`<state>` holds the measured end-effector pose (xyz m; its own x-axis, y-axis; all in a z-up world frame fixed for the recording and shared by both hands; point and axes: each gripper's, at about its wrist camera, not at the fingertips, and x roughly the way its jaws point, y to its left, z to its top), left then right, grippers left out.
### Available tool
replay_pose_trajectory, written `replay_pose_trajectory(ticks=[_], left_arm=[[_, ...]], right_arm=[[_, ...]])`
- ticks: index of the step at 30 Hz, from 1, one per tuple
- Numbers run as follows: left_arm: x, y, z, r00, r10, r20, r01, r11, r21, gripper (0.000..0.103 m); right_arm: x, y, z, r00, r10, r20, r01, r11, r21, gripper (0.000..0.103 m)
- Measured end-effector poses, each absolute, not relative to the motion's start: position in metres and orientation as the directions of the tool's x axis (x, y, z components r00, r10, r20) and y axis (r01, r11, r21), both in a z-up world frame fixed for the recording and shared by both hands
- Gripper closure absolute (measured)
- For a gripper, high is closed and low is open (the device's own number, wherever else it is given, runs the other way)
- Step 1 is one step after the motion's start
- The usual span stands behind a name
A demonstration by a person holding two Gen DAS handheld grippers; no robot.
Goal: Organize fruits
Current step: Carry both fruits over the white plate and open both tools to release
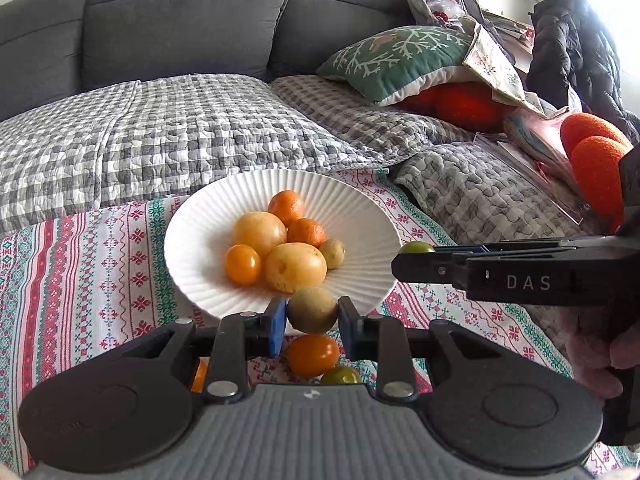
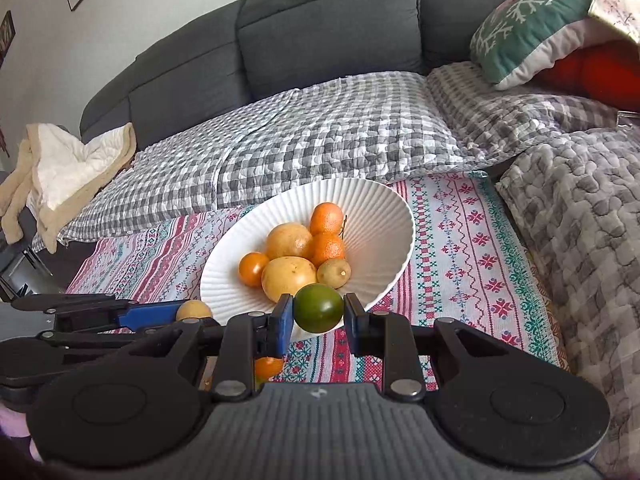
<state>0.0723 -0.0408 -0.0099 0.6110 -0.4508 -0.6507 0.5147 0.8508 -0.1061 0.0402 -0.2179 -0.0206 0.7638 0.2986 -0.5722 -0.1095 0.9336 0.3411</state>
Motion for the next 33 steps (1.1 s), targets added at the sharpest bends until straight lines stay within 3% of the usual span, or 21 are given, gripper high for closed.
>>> replay_pose_trajectory(ticks=[33], left_arm=[[0.101, -0.057, -0.033, 0.6, -0.448, -0.662, 0.506, 0.854, -0.119, 0.079]], right_arm=[[0.07, -0.219, -0.037, 0.731, 0.314, -0.606, -0.099, 0.927, 0.362, 0.076]])
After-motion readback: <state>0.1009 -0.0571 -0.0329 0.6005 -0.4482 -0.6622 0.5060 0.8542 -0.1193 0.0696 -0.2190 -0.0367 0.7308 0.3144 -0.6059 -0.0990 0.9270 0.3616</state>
